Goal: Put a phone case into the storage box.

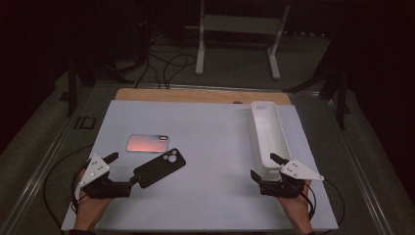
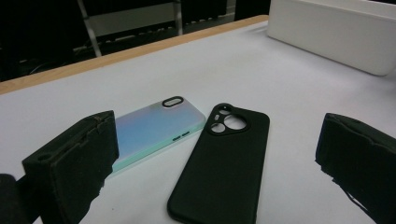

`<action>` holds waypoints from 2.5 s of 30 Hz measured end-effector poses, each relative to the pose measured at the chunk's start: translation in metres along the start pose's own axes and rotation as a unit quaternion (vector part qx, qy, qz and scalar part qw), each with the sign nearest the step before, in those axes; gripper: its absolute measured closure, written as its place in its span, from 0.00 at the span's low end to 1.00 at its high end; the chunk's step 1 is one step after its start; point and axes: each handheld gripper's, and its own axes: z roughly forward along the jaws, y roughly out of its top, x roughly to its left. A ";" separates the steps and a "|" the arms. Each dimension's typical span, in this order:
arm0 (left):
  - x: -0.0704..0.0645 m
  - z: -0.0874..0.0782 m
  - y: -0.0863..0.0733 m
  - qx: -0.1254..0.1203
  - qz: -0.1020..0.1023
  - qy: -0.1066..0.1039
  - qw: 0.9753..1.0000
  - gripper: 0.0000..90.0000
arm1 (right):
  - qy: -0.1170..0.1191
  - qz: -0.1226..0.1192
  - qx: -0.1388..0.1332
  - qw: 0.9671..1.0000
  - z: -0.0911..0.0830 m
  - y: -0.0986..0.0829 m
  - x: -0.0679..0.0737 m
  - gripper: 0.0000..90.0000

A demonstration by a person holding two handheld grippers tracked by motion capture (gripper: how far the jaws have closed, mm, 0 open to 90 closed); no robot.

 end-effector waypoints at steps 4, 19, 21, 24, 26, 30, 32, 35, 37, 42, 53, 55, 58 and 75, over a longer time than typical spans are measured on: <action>-0.001 0.000 0.000 0.002 0.001 -0.002 1.000 0.00 | 0.001 0.001 0.001 1.000 0.000 -0.001 0.000 0.09; 0.001 -0.002 0.002 0.010 0.005 0.005 1.000 0.00 | 0.004 -0.003 0.009 1.000 0.005 -0.003 0.001 0.10; 0.003 -0.003 0.005 0.009 0.002 0.005 1.000 0.00 | 0.003 -0.002 0.009 1.000 0.005 -0.003 0.001 0.10; 0.006 -0.002 0.008 0.006 -0.001 0.001 1.000 0.01 | 0.003 0.000 0.009 1.000 0.006 -0.002 0.000 0.10; 0.007 0.000 0.011 0.009 -0.001 -0.002 1.000 0.03 | 0.002 0.000 0.008 1.000 0.006 -0.002 0.000 0.10; 0.010 0.006 0.017 0.015 0.004 -0.001 1.000 0.04 | 0.001 0.000 0.009 1.000 0.006 -0.002 -0.001 0.10; 0.011 0.008 0.019 0.016 0.004 -0.001 1.000 0.05 | 0.002 -0.001 0.010 1.000 0.006 -0.002 -0.001 0.10; 0.014 0.016 0.026 0.025 0.011 0.007 1.000 0.05 | 0.002 -0.001 0.010 1.000 0.006 -0.002 -0.001 0.10; 0.015 0.021 0.030 0.031 0.019 0.008 0.999 0.05 | 0.002 0.000 0.009 1.000 0.006 -0.002 -0.001 0.10; 0.020 0.032 0.038 0.034 0.019 0.015 0.999 0.11 | 0.003 0.002 0.008 1.000 0.007 -0.003 -0.001 0.10; 0.044 0.051 0.049 0.027 0.011 0.027 0.999 0.44 | 0.004 0.004 0.009 1.000 0.008 -0.003 0.000 0.10; 0.051 0.057 0.051 0.039 0.004 0.033 0.999 0.51 | 0.004 0.004 0.009 1.000 0.008 -0.003 0.000 0.10; 0.063 0.068 0.051 0.059 -0.007 0.030 0.998 0.63 | 0.004 0.003 0.007 1.000 0.007 -0.003 0.000 0.10; 0.105 0.120 0.040 0.125 -0.035 0.055 0.990 1.00 | 0.006 0.005 0.006 1.000 0.008 -0.003 -0.001 0.10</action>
